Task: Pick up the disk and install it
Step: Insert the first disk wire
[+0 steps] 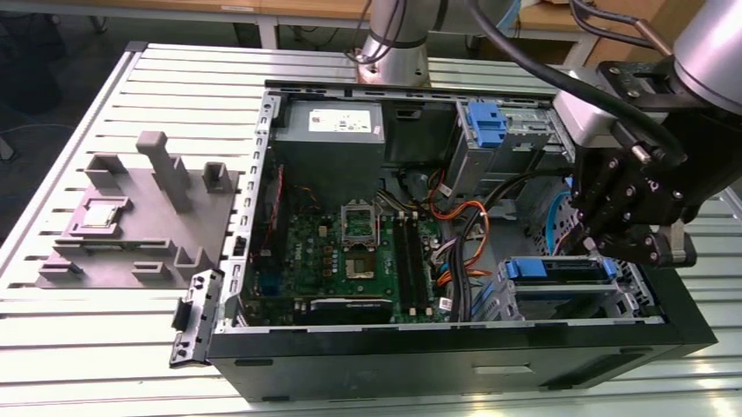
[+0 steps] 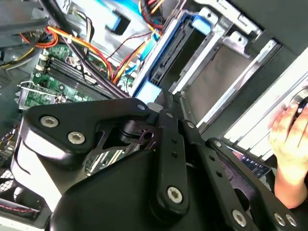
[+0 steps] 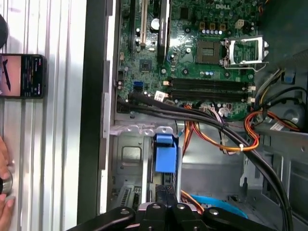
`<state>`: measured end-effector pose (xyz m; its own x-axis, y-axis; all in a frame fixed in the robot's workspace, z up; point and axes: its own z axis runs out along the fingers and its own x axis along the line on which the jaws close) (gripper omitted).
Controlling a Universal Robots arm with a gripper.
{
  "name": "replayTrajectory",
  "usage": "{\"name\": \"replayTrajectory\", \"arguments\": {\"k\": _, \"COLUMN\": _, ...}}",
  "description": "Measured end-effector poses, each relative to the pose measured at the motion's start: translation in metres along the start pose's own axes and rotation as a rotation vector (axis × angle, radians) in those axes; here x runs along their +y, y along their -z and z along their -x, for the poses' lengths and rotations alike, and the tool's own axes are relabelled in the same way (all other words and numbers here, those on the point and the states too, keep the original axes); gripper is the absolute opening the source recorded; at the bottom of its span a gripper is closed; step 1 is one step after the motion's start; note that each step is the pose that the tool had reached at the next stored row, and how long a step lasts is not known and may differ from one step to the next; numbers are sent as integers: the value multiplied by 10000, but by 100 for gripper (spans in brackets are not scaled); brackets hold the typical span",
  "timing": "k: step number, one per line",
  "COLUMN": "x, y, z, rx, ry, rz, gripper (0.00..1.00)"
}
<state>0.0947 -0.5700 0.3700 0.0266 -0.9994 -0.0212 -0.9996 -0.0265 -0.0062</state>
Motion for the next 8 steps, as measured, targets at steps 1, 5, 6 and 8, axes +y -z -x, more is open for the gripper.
{"name": "replayTrajectory", "arguments": {"k": 1, "x": -23, "y": 0, "z": 5, "rx": 0, "ry": 0, "rz": 1, "gripper": 12}}
{"name": "replayTrajectory", "arguments": {"k": 5, "x": -139, "y": -3, "z": 23, "rx": 2, "ry": 0, "rz": 12, "gripper": 12}}
{"name": "replayTrajectory", "arguments": {"k": 6, "x": -170, "y": -5, "z": 27, "rx": 1, "ry": 0, "rz": 14, "gripper": 12}}
{"name": "replayTrajectory", "arguments": {"k": 8, "x": -229, "y": -9, "z": 35, "rx": 0, "ry": 0, "rz": 18, "gripper": 12}}
